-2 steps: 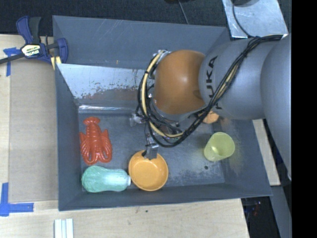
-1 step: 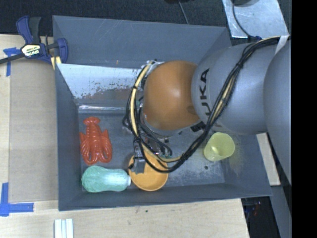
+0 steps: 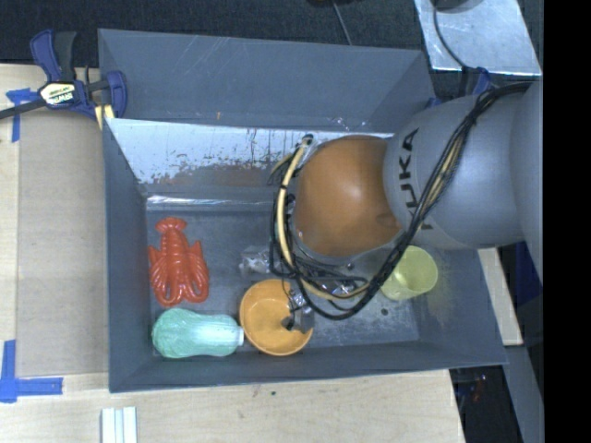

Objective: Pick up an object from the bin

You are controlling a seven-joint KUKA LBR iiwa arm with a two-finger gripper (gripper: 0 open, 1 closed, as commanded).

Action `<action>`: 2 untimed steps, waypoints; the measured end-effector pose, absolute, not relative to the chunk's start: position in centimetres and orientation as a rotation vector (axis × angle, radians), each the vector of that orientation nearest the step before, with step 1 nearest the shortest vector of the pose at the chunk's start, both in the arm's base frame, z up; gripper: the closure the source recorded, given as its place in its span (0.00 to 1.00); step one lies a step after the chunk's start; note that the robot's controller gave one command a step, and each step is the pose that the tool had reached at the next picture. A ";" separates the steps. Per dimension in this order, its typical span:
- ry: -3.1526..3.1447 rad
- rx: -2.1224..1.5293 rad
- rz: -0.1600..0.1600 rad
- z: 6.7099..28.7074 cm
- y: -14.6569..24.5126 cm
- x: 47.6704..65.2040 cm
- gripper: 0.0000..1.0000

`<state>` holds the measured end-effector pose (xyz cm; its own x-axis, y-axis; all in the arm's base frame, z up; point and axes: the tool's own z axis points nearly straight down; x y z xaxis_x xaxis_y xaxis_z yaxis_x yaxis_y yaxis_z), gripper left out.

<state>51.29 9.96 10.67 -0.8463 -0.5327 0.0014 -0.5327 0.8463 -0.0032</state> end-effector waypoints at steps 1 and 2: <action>-3.125 0.459 -0.002 7.0 4.9 52.7 0.00; -2.956 1.094 0.002 7.1 9.5 52.3 1.00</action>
Offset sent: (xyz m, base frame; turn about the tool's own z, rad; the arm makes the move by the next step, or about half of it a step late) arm 0.0081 -0.0055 -0.0367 -0.1499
